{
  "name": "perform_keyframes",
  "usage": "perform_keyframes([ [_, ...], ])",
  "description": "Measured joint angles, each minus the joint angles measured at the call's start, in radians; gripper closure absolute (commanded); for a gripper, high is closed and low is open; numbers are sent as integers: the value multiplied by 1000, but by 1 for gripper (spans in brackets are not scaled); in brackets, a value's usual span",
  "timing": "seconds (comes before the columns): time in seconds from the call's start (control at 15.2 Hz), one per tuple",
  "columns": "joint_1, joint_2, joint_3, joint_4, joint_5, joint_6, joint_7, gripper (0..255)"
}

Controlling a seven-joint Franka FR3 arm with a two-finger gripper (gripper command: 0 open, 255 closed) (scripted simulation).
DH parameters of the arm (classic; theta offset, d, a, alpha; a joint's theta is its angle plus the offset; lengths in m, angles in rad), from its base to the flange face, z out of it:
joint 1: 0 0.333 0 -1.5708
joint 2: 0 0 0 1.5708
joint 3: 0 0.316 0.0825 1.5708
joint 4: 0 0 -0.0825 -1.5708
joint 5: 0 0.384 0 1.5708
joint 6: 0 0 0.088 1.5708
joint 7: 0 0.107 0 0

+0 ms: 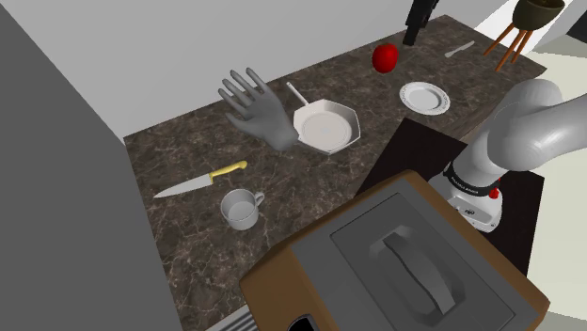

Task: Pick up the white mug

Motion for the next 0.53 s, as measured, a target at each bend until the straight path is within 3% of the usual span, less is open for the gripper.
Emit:
perform_keyframes([
  [0.2, 6, 8, 22, -14, 13, 23, 22, 0],
  [0.53, 33, 67, 121, -63, 70, 138, 117, 0],
])
